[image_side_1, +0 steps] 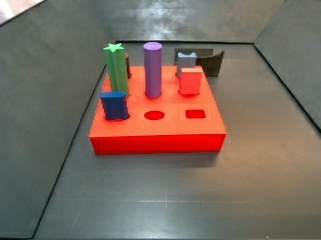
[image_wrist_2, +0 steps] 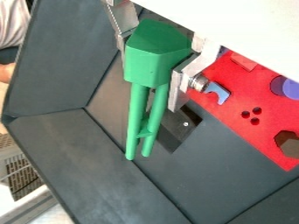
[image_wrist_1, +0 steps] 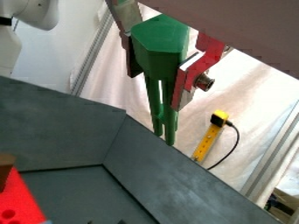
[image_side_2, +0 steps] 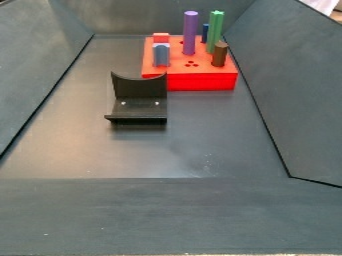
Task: Pick up the 3 prong object. Move up. Rotate the 3 prong object. Place the 3 prong object on the fixture. Regrasp the 3 prong object. Move to above the board. Insert the 3 prong object.
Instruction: Move to above the board.
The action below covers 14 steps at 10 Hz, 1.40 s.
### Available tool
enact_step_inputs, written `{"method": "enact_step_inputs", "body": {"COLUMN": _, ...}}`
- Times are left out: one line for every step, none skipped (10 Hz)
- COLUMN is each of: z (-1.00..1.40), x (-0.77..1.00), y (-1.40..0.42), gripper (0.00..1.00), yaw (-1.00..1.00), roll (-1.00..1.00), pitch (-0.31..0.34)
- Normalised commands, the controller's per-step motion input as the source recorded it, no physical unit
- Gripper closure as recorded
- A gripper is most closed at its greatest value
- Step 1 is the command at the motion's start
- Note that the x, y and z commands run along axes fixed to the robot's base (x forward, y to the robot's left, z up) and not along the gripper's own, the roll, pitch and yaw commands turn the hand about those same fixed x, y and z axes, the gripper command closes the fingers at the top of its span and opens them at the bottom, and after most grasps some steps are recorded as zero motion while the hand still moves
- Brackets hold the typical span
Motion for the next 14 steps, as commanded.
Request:
{"method": "enact_step_inputs", "body": {"z": 0.37, "x": 0.01, "y": -0.02, "gripper": 1.0, "yaw": 0.05, "roll": -0.05, "pitch": 0.128}}
{"method": "enact_step_inputs", "body": {"z": 0.0, "x": -0.8, "y": -1.0, "gripper": 1.0, "yaw": -0.02, "roll": -1.0, "pitch": -0.137}}
{"method": "enact_step_inputs", "body": {"z": -0.05, "x": -0.81, "y": -1.0, "gripper": 1.0, "yaw": -0.01, "roll": -1.0, "pitch": -0.146}}
{"method": "enact_step_inputs", "body": {"z": -0.06, "x": -0.92, "y": -1.0, "gripper": 1.0, "yaw": -0.01, "roll": -1.0, "pitch": -0.185}}
{"method": "enact_step_inputs", "body": {"z": -0.08, "x": -1.0, "y": -0.96, "gripper": 1.0, "yaw": -0.01, "roll": -1.0, "pitch": -0.198}}
{"method": "enact_step_inputs", "body": {"z": -0.03, "x": -0.75, "y": -0.59, "gripper": 1.0, "yaw": -0.01, "roll": -1.0, "pitch": -0.232}}
{"method": "enact_step_inputs", "body": {"z": -0.04, "x": -0.59, "y": -0.39, "gripper": 1.0, "yaw": -0.02, "roll": -1.0, "pitch": -0.242}}
{"method": "enact_step_inputs", "body": {"z": -0.01, "x": -0.32, "y": -0.1, "gripper": 1.0, "yaw": -0.03, "roll": -1.0, "pitch": -0.256}}
{"method": "enact_step_inputs", "body": {"z": -0.01, "x": -0.26, "y": -0.04, "gripper": 1.0, "yaw": -0.04, "roll": -1.0, "pitch": -0.265}}
{"method": "enact_step_inputs", "body": {"z": -0.01, "x": -0.19, "y": 0.02, "gripper": 1.0, "yaw": -0.05, "roll": -1.0, "pitch": -0.288}}
{"method": "enact_step_inputs", "body": {"z": 0.0, "x": -0.16, "y": 0.05, "gripper": 1.0, "yaw": -0.06, "roll": -1.0, "pitch": -0.311}}
{"method": "enact_step_inputs", "body": {"z": 0.0, "x": -0.15, "y": 0.07, "gripper": 1.0, "yaw": -0.06, "roll": -1.0, "pitch": -0.332}}
{"method": "enact_step_inputs", "body": {"z": 0.0, "x": -0.15, "y": 0.07, "gripper": 1.0, "yaw": -0.07, "roll": -1.0, "pitch": -0.351}}
{"method": "enact_step_inputs", "body": {"z": 0.0, "x": -0.14, "y": 0.07, "gripper": 1.0, "yaw": -0.05, "roll": -0.79, "pitch": -0.31}}
